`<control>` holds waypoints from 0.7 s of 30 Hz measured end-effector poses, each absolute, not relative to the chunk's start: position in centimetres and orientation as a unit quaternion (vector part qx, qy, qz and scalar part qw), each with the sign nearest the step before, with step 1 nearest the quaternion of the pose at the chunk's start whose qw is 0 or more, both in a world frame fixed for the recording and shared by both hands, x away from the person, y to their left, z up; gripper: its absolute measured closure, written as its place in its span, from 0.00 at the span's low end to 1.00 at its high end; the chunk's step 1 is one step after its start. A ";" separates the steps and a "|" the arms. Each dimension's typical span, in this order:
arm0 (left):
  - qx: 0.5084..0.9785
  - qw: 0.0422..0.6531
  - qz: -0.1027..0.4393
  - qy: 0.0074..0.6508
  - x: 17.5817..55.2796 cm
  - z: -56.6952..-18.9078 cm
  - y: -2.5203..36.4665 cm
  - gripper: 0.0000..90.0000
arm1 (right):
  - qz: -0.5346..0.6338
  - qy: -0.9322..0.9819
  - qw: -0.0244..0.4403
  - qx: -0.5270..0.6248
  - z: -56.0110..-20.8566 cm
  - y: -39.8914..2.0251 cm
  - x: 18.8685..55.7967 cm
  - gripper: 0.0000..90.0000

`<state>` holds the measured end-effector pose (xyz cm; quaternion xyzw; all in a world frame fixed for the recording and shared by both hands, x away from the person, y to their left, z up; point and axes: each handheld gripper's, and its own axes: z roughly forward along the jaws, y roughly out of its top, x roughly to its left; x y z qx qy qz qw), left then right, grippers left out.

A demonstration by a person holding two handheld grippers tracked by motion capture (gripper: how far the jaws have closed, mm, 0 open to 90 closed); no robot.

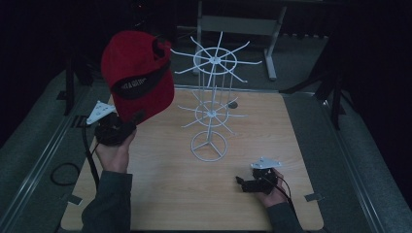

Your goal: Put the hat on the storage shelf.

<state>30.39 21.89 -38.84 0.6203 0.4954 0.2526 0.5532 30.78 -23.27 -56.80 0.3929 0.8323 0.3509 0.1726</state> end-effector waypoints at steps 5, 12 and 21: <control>0.614 0.560 0.254 0.495 30.2 -38.6 21.9 0.95 | 0.351 0.832 0.173 0.392 -56.8 -23.2 30.8 0.15; 0.613 0.564 0.257 0.490 30.1 -38.2 21.8 0.95 | 0.351 0.832 0.173 0.392 -56.8 -23.2 30.8 0.14; 0.605 0.579 0.260 0.482 30.0 -37.7 21.6 0.95 | 0.351 0.832 0.173 0.392 -56.8 -23.2 30.8 0.15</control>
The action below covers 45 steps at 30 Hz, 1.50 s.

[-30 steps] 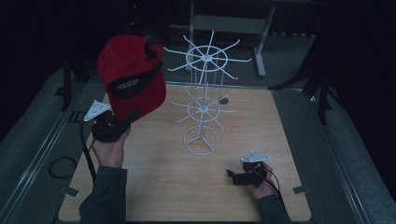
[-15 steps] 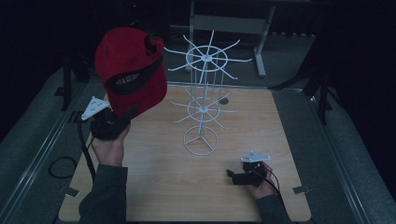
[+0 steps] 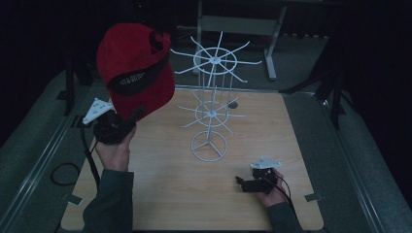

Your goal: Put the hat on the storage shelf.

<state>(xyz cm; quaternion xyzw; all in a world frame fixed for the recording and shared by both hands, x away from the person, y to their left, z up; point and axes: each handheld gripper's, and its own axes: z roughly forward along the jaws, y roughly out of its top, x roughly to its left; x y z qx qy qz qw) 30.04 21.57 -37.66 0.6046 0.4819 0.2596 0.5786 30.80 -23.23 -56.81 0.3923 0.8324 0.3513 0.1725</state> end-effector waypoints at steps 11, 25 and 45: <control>0.602 0.591 0.263 0.468 29.6 -37.0 21.3 0.95 | 0.351 0.832 0.172 0.393 -56.8 -23.2 30.8 0.14; 0.609 0.596 0.263 0.452 29.1 -36.9 21.0 0.95 | 0.351 0.832 0.172 0.394 -56.8 -23.2 30.8 0.14; 0.615 0.597 0.238 0.457 29.2 -38.9 20.2 0.94 | 0.351 0.832 0.172 0.393 -56.8 -23.2 30.8 0.14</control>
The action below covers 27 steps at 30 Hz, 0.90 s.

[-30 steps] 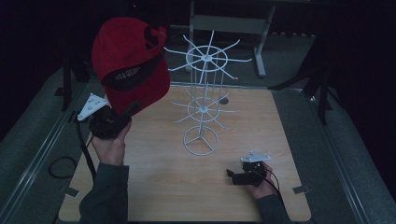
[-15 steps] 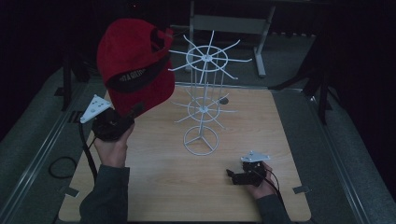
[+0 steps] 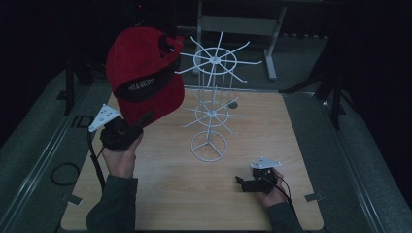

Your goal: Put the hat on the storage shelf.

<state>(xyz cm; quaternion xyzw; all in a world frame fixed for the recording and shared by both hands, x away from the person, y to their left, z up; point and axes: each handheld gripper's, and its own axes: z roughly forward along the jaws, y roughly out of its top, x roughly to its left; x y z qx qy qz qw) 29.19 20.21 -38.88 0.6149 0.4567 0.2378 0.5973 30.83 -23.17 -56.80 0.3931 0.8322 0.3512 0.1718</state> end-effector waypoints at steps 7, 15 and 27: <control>0.619 0.591 0.229 0.463 29.0 -40.0 20.1 0.94 | 0.351 0.832 0.172 0.393 -56.8 -23.2 30.8 0.14; 0.626 0.588 0.216 0.465 28.8 -41.2 19.8 0.94 | 0.351 0.832 0.172 0.393 -56.8 -23.2 30.8 0.15; 0.639 0.580 0.197 0.465 28.7 -42.9 18.5 0.94 | 0.351 0.833 0.173 0.392 -56.8 -23.2 30.8 0.15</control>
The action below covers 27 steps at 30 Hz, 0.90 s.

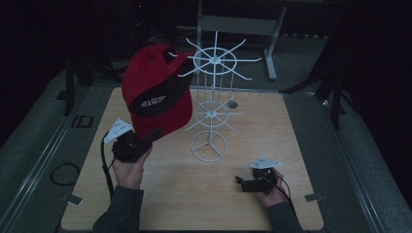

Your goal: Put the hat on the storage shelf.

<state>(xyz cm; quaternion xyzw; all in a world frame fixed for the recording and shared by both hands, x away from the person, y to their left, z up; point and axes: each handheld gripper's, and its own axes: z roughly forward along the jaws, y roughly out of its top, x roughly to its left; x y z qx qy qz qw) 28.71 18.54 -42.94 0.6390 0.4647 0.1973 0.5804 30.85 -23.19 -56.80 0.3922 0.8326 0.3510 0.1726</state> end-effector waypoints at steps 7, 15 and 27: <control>0.646 0.572 0.186 0.470 28.7 -44.4 18.2 0.94 | 0.351 0.832 0.172 0.392 -56.8 -23.2 30.8 0.15; 0.655 0.560 0.174 0.476 28.6 -46.2 17.8 0.93 | 0.352 0.832 0.173 0.392 -56.8 -23.2 30.8 0.15; 0.659 0.557 0.175 0.474 28.4 -47.2 17.7 0.89 | 0.352 0.832 0.173 0.391 -56.8 -23.2 30.9 0.15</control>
